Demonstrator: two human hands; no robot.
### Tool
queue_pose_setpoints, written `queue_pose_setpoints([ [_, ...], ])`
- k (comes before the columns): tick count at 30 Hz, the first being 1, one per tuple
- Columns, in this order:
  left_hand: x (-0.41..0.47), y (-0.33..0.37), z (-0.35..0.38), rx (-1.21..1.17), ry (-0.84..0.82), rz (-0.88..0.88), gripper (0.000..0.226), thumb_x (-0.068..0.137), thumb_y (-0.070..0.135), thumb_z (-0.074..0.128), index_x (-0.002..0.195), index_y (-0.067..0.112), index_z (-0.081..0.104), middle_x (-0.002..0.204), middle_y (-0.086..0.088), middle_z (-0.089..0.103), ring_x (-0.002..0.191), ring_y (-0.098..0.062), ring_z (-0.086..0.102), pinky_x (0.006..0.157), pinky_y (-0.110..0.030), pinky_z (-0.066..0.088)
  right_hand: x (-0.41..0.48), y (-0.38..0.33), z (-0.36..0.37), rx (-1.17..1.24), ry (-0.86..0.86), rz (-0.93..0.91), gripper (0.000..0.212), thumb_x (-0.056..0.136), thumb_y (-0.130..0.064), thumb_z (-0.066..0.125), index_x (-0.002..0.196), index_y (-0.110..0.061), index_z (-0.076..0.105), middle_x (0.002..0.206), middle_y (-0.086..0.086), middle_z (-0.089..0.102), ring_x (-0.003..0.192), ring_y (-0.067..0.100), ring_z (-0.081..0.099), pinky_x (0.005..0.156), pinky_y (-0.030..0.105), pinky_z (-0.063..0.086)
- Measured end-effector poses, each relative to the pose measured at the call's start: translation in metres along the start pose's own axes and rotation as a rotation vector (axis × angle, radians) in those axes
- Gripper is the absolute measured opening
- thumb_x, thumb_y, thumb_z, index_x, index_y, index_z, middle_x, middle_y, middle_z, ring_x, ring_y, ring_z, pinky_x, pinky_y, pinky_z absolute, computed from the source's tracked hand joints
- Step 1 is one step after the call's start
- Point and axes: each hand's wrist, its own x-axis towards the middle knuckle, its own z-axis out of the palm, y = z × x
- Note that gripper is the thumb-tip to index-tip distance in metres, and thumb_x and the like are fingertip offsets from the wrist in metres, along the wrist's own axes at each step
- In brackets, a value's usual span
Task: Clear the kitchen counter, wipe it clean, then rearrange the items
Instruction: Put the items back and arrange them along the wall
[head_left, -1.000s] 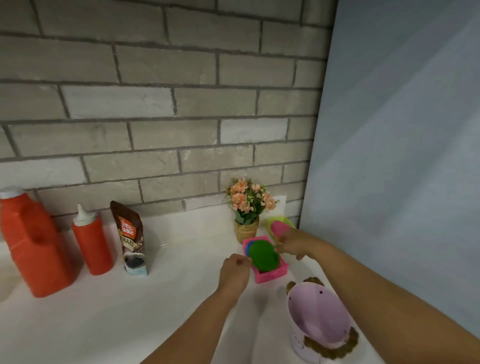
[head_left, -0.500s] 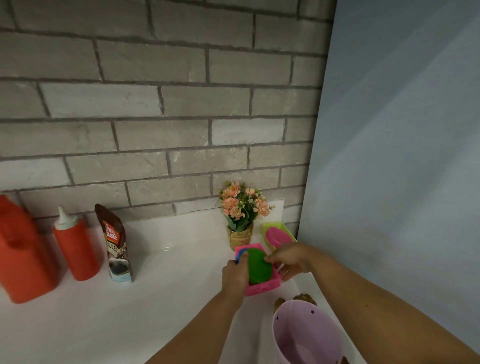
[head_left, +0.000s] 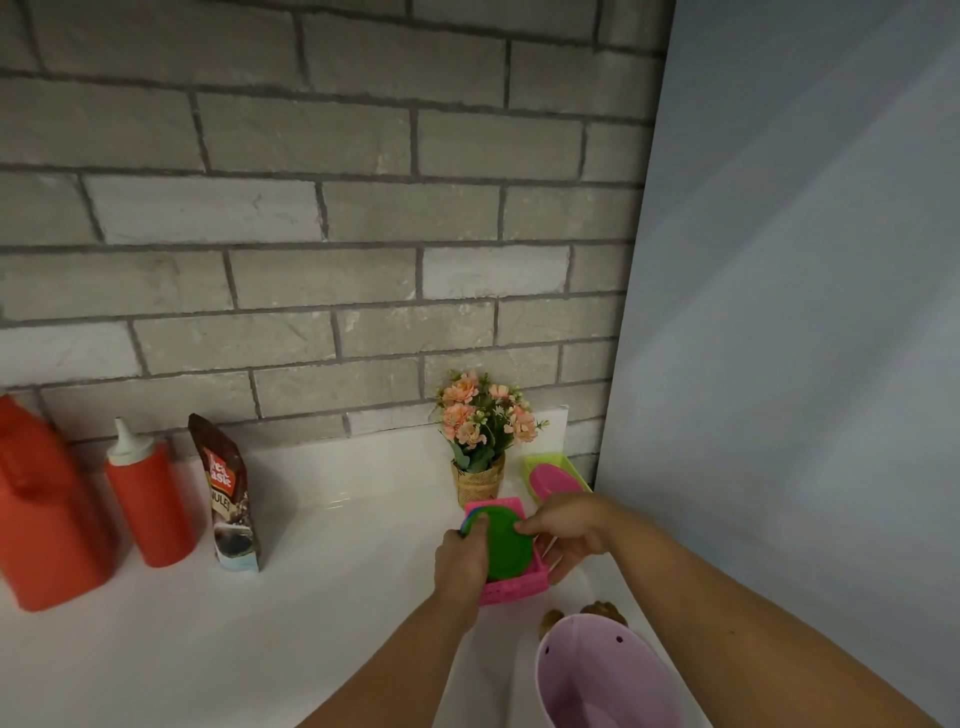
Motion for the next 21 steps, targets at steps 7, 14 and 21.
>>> queue_pose_setpoints([
  [7, -0.011, 0.002, -0.019, -0.101, 0.091, 0.036, 0.051, 0.092, 0.048, 0.042, 0.123, 0.007, 0.043, 0.123, -0.017, 0.050, 0.106, -0.031, 0.054, 0.079, -0.035, 0.047, -0.019, -0.016, 0.011, -0.006, -0.035, -0.057, 0.050, 0.096, -0.027, 0.051, 0.135, 0.003, 0.041, 0.122, 0.023, 0.053, 0.098, 0.032, 0.059, 0.091, 0.044, 0.052],
  [14, -0.035, 0.013, -0.058, -0.246, 0.162, 0.078, 0.052, 0.093, 0.054, 0.033, 0.120, 0.011, 0.046, 0.118, -0.017, 0.053, 0.103, -0.032, 0.057, 0.087, -0.041, 0.052, -0.048, -0.043, 0.036, -0.052, -0.070, -0.183, 0.038, 0.098, -0.025, 0.047, 0.133, -0.010, 0.043, 0.098, 0.010, 0.055, 0.085, 0.024, 0.060, 0.090, 0.042, 0.051],
  [21, -0.063, 0.004, -0.121, -0.310, 0.247, 0.073, 0.054, 0.093, 0.054, 0.033, 0.122, 0.010, 0.045, 0.121, -0.019, 0.053, 0.105, -0.035, 0.057, 0.089, -0.044, 0.051, -0.070, -0.072, 0.092, -0.076, -0.060, -0.213, 0.047, 0.095, -0.025, 0.052, 0.130, 0.006, 0.046, 0.109, 0.018, 0.053, 0.080, 0.023, 0.059, 0.088, 0.042, 0.052],
])
